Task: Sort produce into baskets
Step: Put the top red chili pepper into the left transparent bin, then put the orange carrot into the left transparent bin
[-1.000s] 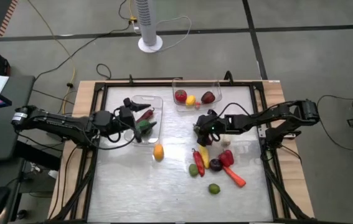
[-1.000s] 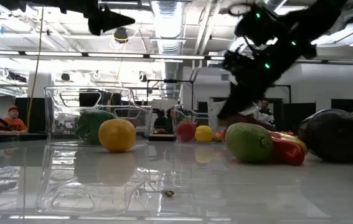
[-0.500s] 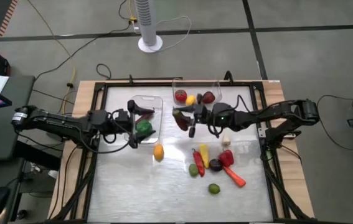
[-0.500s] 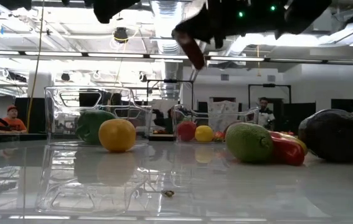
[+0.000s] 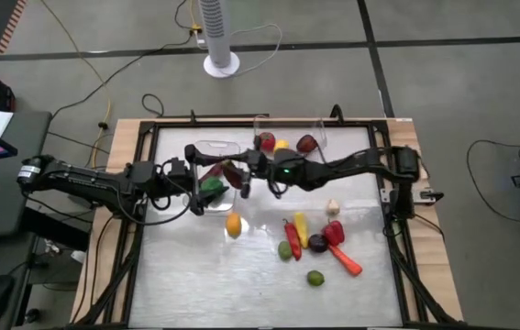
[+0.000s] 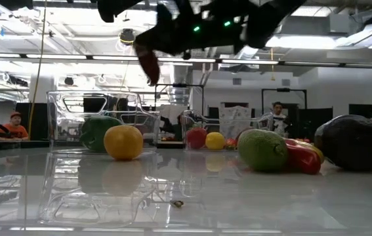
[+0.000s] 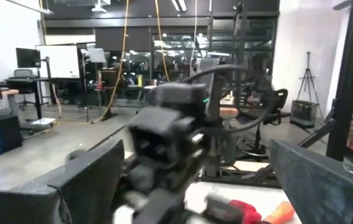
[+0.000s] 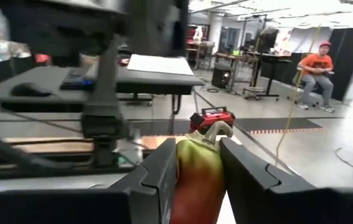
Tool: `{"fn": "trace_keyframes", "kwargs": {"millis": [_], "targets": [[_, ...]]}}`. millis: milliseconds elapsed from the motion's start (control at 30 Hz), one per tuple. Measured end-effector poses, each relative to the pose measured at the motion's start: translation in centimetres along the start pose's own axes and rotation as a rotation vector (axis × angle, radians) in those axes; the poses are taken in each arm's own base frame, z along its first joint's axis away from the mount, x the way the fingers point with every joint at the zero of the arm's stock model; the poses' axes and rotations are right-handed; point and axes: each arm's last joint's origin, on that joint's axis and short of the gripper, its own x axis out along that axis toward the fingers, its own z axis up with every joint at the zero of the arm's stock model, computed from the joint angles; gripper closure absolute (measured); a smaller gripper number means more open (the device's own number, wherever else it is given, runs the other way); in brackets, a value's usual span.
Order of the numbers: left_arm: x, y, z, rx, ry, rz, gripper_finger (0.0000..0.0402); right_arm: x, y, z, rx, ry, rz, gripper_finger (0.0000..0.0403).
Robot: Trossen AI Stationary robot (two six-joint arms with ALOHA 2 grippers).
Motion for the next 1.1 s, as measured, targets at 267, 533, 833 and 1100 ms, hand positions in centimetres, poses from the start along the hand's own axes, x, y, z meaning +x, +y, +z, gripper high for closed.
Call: {"fn": "trace_keyframes", "kwargs": {"millis": [267, 533, 833, 1100], "targets": [[0.0, -0.1, -0.3, 0.005, 0.031, -0.004, 0.0015, 4.2, -0.6, -2.3, 0.010, 0.079, 0.040, 0.0207], [-0.1, -0.2, -0.7, 0.018, 0.069, -0.011, 0.0015, 4.2, -1.3, -1.4, -0.001, 0.267, 0.164, 0.0141], [-0.2, -0.3, -1.0, 0.000, 0.107, -0.002, 0.0015, -3.1, -0.6, 0.6, -0.099, 0.677, 0.191, 0.0138], [-0.2, -0.2, -1.2, -0.002, 0.128, 0.041, 0.0015, -11.9, 2.2, -3.7, -0.020, 0.732, 0.226, 0.0138]]}}
